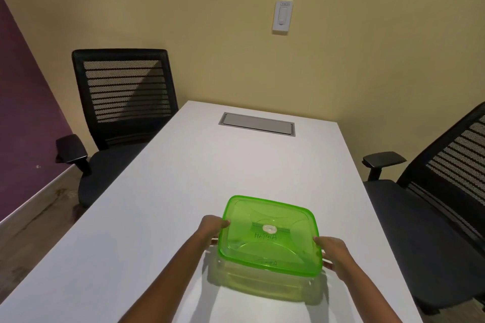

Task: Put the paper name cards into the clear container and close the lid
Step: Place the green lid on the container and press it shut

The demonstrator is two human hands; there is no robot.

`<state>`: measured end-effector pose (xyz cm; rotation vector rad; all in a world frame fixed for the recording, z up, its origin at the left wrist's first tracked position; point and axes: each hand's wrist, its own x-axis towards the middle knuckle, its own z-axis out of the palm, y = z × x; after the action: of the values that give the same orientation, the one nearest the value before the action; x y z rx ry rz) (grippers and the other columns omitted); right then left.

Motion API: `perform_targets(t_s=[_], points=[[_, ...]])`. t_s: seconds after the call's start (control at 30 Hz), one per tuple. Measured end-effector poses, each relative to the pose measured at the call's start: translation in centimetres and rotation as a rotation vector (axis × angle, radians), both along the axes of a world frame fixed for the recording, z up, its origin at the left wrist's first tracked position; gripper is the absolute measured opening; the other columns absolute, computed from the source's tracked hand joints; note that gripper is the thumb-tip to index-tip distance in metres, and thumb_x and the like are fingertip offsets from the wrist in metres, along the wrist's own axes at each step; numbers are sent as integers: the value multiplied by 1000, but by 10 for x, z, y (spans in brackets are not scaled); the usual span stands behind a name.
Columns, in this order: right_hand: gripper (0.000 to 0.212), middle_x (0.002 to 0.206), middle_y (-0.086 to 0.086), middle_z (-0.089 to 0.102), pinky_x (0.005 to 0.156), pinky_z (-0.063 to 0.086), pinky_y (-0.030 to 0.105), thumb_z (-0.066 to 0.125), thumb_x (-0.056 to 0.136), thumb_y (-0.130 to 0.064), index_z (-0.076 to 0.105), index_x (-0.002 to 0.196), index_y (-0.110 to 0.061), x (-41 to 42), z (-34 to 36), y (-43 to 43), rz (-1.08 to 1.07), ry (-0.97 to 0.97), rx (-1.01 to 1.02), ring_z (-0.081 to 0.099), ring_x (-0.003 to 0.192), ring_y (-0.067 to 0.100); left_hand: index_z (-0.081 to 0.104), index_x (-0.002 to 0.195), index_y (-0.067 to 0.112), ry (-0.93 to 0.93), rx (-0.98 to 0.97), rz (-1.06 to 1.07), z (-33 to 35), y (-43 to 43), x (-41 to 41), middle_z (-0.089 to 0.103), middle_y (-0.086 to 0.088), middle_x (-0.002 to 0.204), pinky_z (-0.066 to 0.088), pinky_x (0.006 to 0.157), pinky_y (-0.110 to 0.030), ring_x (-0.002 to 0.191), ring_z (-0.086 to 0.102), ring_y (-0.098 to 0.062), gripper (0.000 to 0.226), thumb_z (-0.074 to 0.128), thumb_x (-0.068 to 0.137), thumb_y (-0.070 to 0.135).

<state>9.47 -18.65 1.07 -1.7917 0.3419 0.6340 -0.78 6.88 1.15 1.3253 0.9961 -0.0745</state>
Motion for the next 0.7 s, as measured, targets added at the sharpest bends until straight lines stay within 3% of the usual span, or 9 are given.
perform_targets(t_s=[0.1, 0.17, 0.2, 0.3, 0.4, 0.47, 0.53, 0.63, 0.7], points=[[27, 92, 23, 57, 71, 48, 43, 55, 91, -14, 63, 96, 12, 24, -7, 13, -21, -63, -56, 51, 81, 27, 59, 112, -7, -36, 34, 26, -3, 5, 17, 56, -16, 96, 40, 80, -33, 92, 51, -27, 27, 61, 88, 5], [41, 93, 33, 60, 92, 46, 56, 57, 91, -19, 60, 104, 19, 38, -9, 23, -25, -108, -112, 53, 84, 31, 62, 86, 0, -45, 42, 29, -4, 9, 27, 55, -11, 78, 38, 77, -33, 81, 52, -24, 6, 62, 87, 6], [42, 93, 33, 62, 96, 44, 56, 58, 91, -22, 61, 101, 20, 44, -9, 27, -33, -111, -120, 56, 86, 35, 57, 72, 5, -49, 43, 43, -6, 10, 32, 52, -8, 71, 37, 75, -32, 74, 50, -21, 16, 62, 87, 7], [34, 78, 22, 63, 85, 47, 48, 62, 89, -23, 63, 67, 4, 63, -15, 35, -44, -112, -133, 58, 80, 35, 48, 60, 12, -72, 48, 47, -16, 16, 42, 47, -6, 67, 35, 72, -31, 75, 46, -20, 32, 62, 87, 6], [36, 63, 10, 53, 73, 38, 35, 62, 88, -20, 56, 59, -1, 75, -25, 36, -44, -71, -112, 47, 61, 23, 63, 80, 6, -76, -9, 78, -17, 18, 44, 56, -8, 79, 38, 68, -28, 85, 49, -21, 7, 63, 87, 7], [34, 70, 15, 53, 73, 36, 35, 61, 90, -18, 60, 66, 6, 78, -26, 35, -26, -64, -123, 48, 70, 25, 63, 110, -2, -72, -50, 88, -18, 21, 45, 58, -9, 92, 40, 72, -30, 96, 48, -23, 24, 62, 87, 8], [33, 74, 15, 52, 73, 38, 38, 59, 91, -19, 56, 64, 0, 78, -23, 36, 28, -97, -166, 47, 78, 26, 58, 120, -4, -69, -57, 89, -18, 23, 48, 57, -11, 98, 39, 77, -31, 97, 48, -24, 35, 60, 89, 11], [33, 75, 13, 57, 74, 40, 35, 47, 96, -23, 58, 69, -7, 71, -16, 40, 307, -400, -637, 53, 85, 29, 58, 119, -5, -75, -52, 101, -15, 24, 58, 53, -10, 105, 36, 81, -31, 98, 46, -22, 36, 61, 89, 14], [27, 109, 13, 60, 87, 43, 36, 41, 97, -21, 63, 105, -8, 60, -12, 53, 492, -646, -893, 52, 109, 31, 63, 104, -5, -71, -26, 99, -13, 25, 64, 53, -10, 103, 35, 80, -31, 97, 45, -21, 24, 62, 89, 14]])
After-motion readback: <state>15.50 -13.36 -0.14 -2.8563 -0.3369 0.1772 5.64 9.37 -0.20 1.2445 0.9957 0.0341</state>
